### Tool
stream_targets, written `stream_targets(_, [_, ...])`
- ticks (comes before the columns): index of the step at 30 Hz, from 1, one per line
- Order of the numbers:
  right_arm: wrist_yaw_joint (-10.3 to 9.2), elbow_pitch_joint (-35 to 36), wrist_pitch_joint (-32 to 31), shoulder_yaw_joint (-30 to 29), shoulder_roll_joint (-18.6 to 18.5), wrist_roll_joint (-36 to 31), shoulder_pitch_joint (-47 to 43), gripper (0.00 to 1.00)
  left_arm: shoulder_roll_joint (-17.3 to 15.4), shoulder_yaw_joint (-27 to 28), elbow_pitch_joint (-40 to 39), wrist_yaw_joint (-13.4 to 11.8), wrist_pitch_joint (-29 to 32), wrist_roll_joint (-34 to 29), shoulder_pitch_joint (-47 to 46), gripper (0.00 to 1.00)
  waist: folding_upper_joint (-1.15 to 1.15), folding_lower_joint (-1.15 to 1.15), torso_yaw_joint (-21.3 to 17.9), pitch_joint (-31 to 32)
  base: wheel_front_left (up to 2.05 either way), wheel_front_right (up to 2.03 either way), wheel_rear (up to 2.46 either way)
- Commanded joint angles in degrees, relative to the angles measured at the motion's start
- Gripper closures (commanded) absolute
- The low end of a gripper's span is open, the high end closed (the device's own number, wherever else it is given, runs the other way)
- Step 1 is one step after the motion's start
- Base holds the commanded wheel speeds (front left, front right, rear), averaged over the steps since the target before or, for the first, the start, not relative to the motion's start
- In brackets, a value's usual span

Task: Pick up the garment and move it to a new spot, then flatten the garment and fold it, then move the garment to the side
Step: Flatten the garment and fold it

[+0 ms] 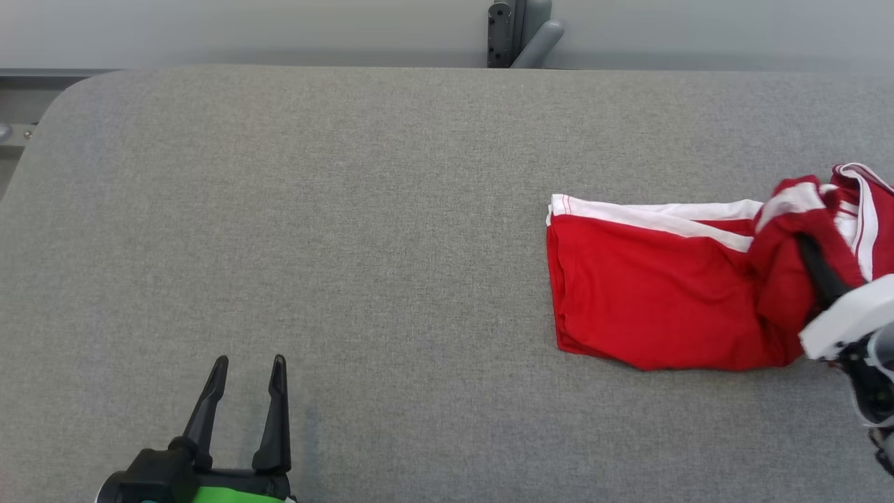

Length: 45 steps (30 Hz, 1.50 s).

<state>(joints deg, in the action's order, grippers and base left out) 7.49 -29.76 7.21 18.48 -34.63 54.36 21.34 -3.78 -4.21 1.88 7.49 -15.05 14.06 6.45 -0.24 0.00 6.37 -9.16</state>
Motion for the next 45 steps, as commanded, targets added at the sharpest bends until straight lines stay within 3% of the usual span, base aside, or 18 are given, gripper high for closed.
stream_targets(1, [0.00,1.4,-0.6,0.6,1.6,-1.5,0.7,1.00,0.2,-0.2,-0.2,0.0,-0.1,0.2,0.7,0.00,0.24,0.00,0.2,-0.6,0.00,0.00,0.00])
stream_targets(5, [0.00,4.3,-3.7,3.0,9.8,-7.0,3.4,1.00,0.3,-0.7,-0.1,0.0,-0.1,0.0,0.1,0.00,0.24,0.00,0.3,-1.7,0.00,0.00,0.00])
stream_targets(9, [-0.01,1.6,-6.7,4.7,19.6,-13.7,6.4,1.00,0.4,-2.1,0.6,0.0,-0.1,-0.4,-1.7,0.00,0.24,0.00,1.1,-2.5,0.00,0.00,0.00])
stream_targets(13, [0.00,-4.2,-6.5,3.8,26.3,-20.8,8.8,1.00,0.5,-3.5,1.4,0.0,-0.1,-0.3,-2.7,0.00,0.24,0.00,2.3,-2.6,0.00,0.00,0.00])
stream_targets(15, [0.00,-6.4,-5.7,3.3,27.9,-24.0,9.7,1.00,0.5,-3.7,1.7,0.0,-0.1,0.0,-2.6,0.00,0.24,0.00,2.7,-2.3,0.00,0.00,0.00])
stream_targets(16, [0.00,-7.0,-5.3,3.1,28.5,-25.0,9.8,0.63,0.5,-3.5,1.8,0.0,-0.1,0.2,-2.4,0.00,0.24,0.00,2.8,-2.2,0.00,0.00,0.00])
stream_targets(17, [0.00,-7.5,-4.9,2.8,29.1,-25.7,9.7,0.00,0.5,-3.2,1.9,0.0,-0.1,0.4,-2.1,0.00,0.24,0.00,2.8,-2.0,0.00,0.00,0.00])
stream_targets(21, [0.00,-6.4,-3.5,2.5,30.3,-26.9,8.4,0.00,0.4,-2.5,2.4,0.0,-0.1,0.5,-0.4,0.00,0.24,0.00,2.4,-0.7,0.00,0.00,0.00])
stream_targets(26, [-0.01,3.1,-2.4,0.7,28.8,-27.5,4.4,0.00,0.2,-1.4,2.4,0.0,-0.1,0.7,1.3,0.00,0.24,0.00,0.8,0.8,0.00,0.00,0.00])
stream_targets(29, [-0.01,9.9,-2.3,-3.3,26.0,-30.3,1.3,0.00,0.2,-1.2,1.9,0.0,-0.1,0.5,1.5,0.00,0.24,0.00,0.1,1.0,0.00,0.00,0.00])
stream_targets(36, [0.01,12.9,0.9,-13.5,23.2,-40.6,-2.9,0.00,0.3,-2.4,1.7,0.0,-0.1,0.6,0.4,0.00,0.24,0.00,-0.1,0.4,0.00,0.00,0.00])
stream_targets(37, [0.00,12.3,1.7,-14.2,23.3,-42.0,-3.1,0.22,0.3,-2.6,1.8,0.0,-0.1,0.7,0.1,0.00,0.24,0.00,0.1,0.3,0.00,0.00,0.00])
stream_targets(38, [0.00,11.5,2.5,-15.1,23.7,-42.8,-3.4,0.49,0.4,-2.8,2.0,0.0,-0.1,0.7,0.0,0.00,0.24,0.00,0.3,0.3,0.00,0.00,0.00])
stream_targets(39, [-0.01,9.0,3.8,-15.8,24.0,-44.5,-4.0,0.89,0.4,-3.3,2.3,0.0,-0.1,1.0,-0.4,0.00,0.24,0.00,0.9,0.2,0.00,0.00,0.00])
stream_targets(40, [0.00,7.7,4.5,-15.7,24.3,-45.1,-4.2,1.00,0.4,-3.4,2.3,0.0,-0.1,1.0,-0.5,0.00,0.24,0.00,1.2,0.3,0.00,0.00,0.00])
stream_targets(45, [-0.01,0.0,7.0,-13.5,26.1,-46.7,-3.7,1.00,0.5,-3.7,2.5,0.0,-0.1,1.3,-0.9,0.00,0.24,0.00,2.6,-0.5,0.00,0.00,0.00])
